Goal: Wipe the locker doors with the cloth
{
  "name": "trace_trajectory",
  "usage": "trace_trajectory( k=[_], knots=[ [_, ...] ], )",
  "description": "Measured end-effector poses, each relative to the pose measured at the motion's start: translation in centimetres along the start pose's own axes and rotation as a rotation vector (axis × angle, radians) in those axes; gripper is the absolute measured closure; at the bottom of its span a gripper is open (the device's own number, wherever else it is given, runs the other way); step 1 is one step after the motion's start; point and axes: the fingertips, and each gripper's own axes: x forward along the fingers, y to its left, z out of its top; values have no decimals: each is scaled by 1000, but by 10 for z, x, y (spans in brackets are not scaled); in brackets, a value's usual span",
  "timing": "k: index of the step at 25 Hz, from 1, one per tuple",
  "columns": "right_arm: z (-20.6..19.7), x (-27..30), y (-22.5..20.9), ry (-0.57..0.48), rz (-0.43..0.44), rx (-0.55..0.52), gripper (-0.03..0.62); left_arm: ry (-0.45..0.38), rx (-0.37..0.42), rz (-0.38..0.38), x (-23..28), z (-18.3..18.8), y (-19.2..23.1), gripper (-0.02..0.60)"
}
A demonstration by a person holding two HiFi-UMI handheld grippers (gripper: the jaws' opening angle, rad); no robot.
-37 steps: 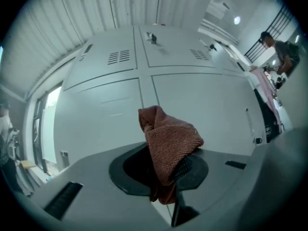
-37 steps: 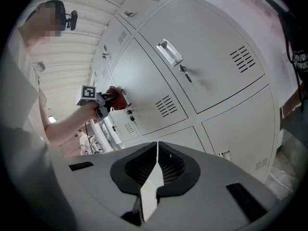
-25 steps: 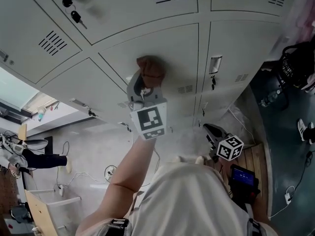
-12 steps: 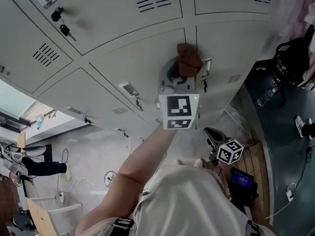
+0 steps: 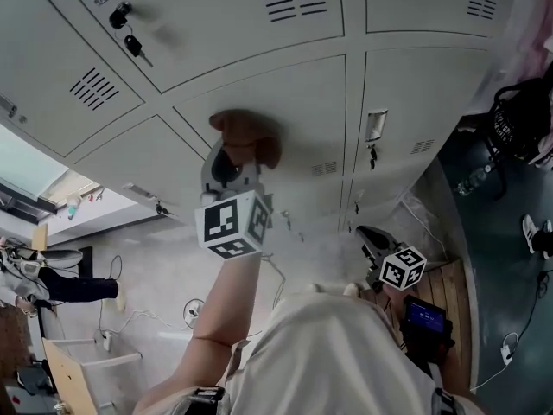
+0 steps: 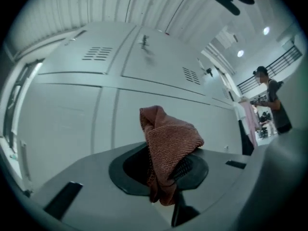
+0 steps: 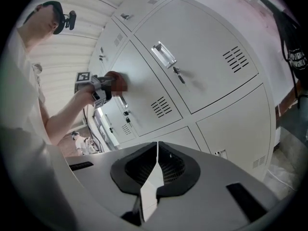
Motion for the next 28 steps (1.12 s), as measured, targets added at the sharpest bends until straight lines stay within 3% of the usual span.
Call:
trace_trajectory(
  k=[5,7,11,15,21,25,28],
  knots=[
    [-3,16,11,26,35,-12,574,-77,119,246,-29,25,74,503],
    [-3,22,16,32,50,-19,574,-108,146,293,-31,36,79,503],
    [-4,24,19,35,55,-29,574,-134,204,221,-14,49,41,505],
    [-3,13,9,19,22,-17,574,-188,216,72,12,60,-26,505],
    [2,-11,-6,-16,-36,2,574,-153,261,-163,49,49,-139,505],
    [2,-22,-13,-31,-61,16,574,-196,361,-170,62,76,-174,504],
    [1,-23,-13,-39,-60,19,574,-232,356,-109,58,93,-159,503]
  ],
)
